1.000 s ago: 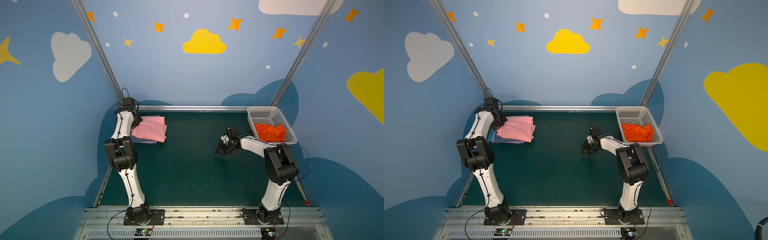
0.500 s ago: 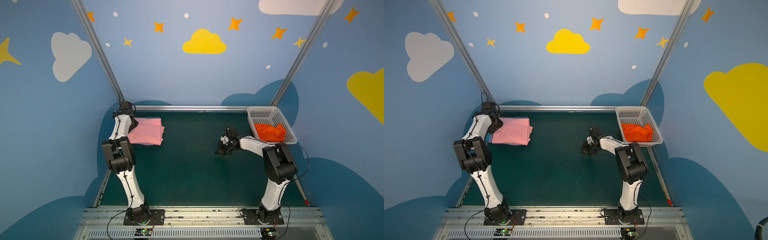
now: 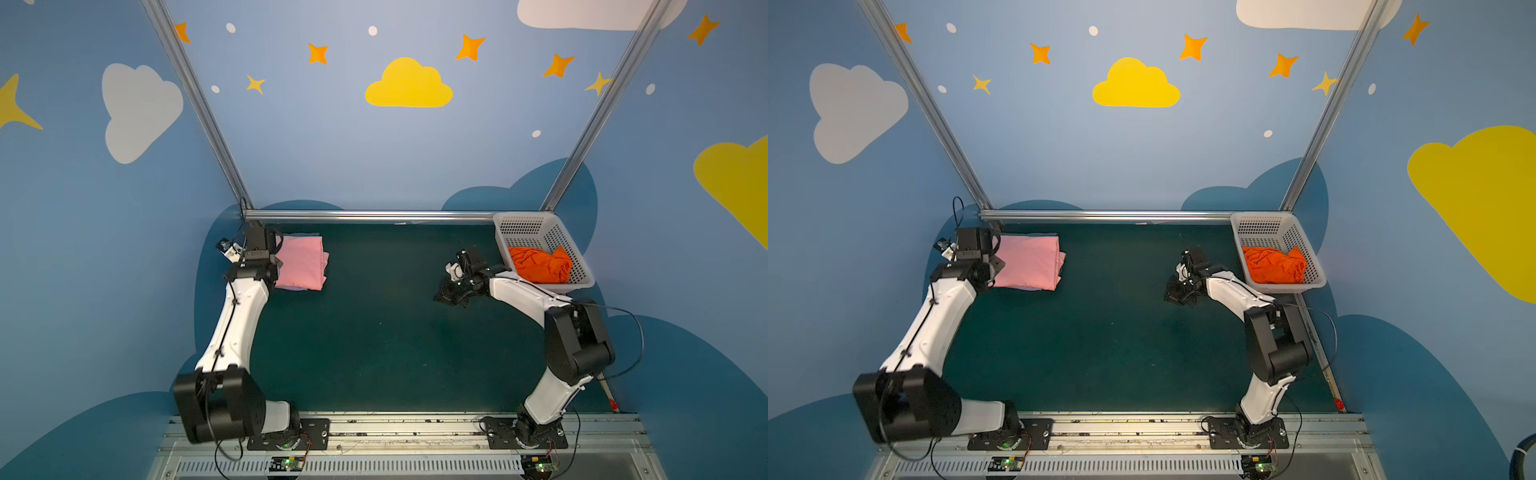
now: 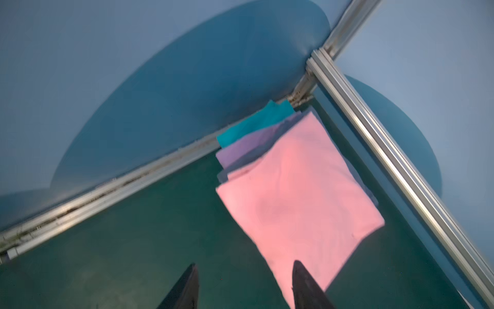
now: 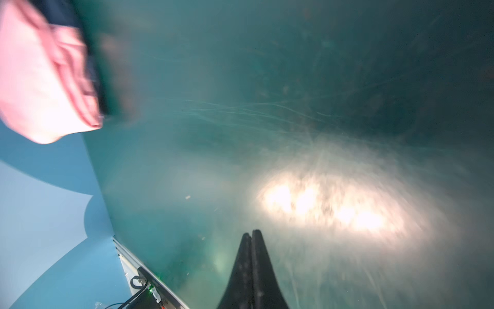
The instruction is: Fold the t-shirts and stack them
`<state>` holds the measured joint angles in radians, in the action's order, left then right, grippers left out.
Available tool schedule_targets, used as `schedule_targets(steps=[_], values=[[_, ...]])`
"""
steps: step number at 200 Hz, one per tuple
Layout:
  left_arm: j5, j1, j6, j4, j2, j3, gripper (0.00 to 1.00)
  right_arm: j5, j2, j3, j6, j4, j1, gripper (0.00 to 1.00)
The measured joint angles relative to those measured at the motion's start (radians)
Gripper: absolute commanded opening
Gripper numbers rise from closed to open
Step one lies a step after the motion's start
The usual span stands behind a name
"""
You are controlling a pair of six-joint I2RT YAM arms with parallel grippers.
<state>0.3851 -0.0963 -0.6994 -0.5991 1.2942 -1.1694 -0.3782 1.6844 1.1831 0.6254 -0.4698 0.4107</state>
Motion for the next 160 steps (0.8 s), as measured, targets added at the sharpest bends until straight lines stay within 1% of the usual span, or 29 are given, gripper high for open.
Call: schedule_targets(steps=[12, 15, 20, 23, 24, 26, 37, 48, 55, 68, 69, 70, 71, 72, 73, 74, 75, 77, 99, 121, 138, 160], values=[[-0.01, 0.032, -0.007, 0.042, -0.105, 0.117, 0.7, 0.035, -0.085, -0.008, -0.011, -0.018, 0.0, 0.0], [-0.01, 0.04, -0.007, 0.051, -0.129, 0.144, 0.72, 0.049, -0.107, -0.011, -0.013, -0.021, 0.0, 0.0], [-0.016, 0.051, -0.008, 0.061, -0.172, 0.19, 0.84, 0.067, -0.148, -0.017, -0.018, -0.029, 0.0, 0.0], [-0.019, 0.059, -0.013, 0.068, -0.198, 0.219, 0.95, 0.08, -0.174, -0.022, -0.021, -0.031, 0.0, 0.01], [-0.02, 0.06, -0.013, 0.069, -0.203, 0.225, 0.98, 0.081, -0.179, -0.023, -0.021, -0.032, 0.0, 0.01], [-0.026, 0.064, -0.005, 0.071, -0.223, 0.244, 1.0, 0.09, -0.2, -0.026, -0.023, -0.036, 0.0, 0.02], [-0.042, 0.084, -0.007, 0.087, -0.307, 0.327, 1.0, 0.135, -0.294, -0.037, -0.03, -0.052, 0.0, 0.08], [-0.059, 0.1, 0.001, 0.103, -0.386, 0.392, 1.0, 0.173, -0.382, -0.044, -0.042, -0.06, 0.0, 0.2], [-0.071, 0.11, 0.013, 0.127, -0.433, 0.431, 1.0, 0.201, -0.444, -0.051, -0.055, -0.058, 0.0, 0.3], [-0.101, 0.126, 0.039, 0.208, -0.517, 0.512, 1.0, 0.25, -0.551, -0.077, -0.089, -0.029, 0.0, 0.4], [-0.101, 0.127, 0.041, 0.214, -0.521, 0.516, 1.0, 0.251, -0.557, -0.079, -0.095, -0.026, 0.0, 0.42], [-0.103, 0.129, 0.043, 0.225, -0.528, 0.526, 1.0, 0.257, -0.567, -0.084, -0.107, -0.02, 0.0, 0.46], [-0.105, 0.13, 0.045, 0.23, -0.532, 0.531, 1.0, 0.262, -0.572, -0.087, -0.111, -0.018, 0.0, 0.53], [-0.106, 0.132, 0.05, 0.242, -0.54, 0.541, 1.0, 0.27, -0.584, -0.092, -0.114, -0.01, 0.0, 0.64], [-0.107, 0.132, 0.051, 0.248, -0.544, 0.546, 1.0, 0.272, -0.591, -0.096, -0.111, -0.006, 0.0, 0.78], [-0.108, 0.134, 0.054, 0.258, -0.552, 0.555, 1.0, 0.274, -0.597, -0.099, -0.111, -0.003, 0.0, 0.86], [-0.108, 0.135, 0.056, 0.262, -0.556, 0.56, 1.0, 0.282, -0.608, -0.106, -0.112, 0.005, 0.0, 0.9], [-0.108, 0.138, 0.061, 0.278, -0.567, 0.575, 1.0, 0.293, -0.623, -0.117, -0.126, 0.018, 0.0, 0.93], [-0.108, 0.15, 0.143, 0.449, -0.656, 0.74, 1.0, 0.392, -0.763, -0.235, -0.185, 0.09, -0.002, 0.94], [-0.132, 0.15, 0.256, 0.61, -0.673, 0.869, 1.0, 0.462, -0.832, -0.33, -0.257, 0.13, -0.002, 0.94], [-0.148, 0.15, 0.33, 0.693, -0.634, 0.918, 1.0, 0.538, -0.855, -0.407, -0.307, 0.189, -0.002, 0.94], [-0.156, 0.15, 0.42, 0.784, -0.515, 0.913, 1.0, 0.634, -0.868, -0.521, -0.385, 0.279, -0.003, 0.94]])
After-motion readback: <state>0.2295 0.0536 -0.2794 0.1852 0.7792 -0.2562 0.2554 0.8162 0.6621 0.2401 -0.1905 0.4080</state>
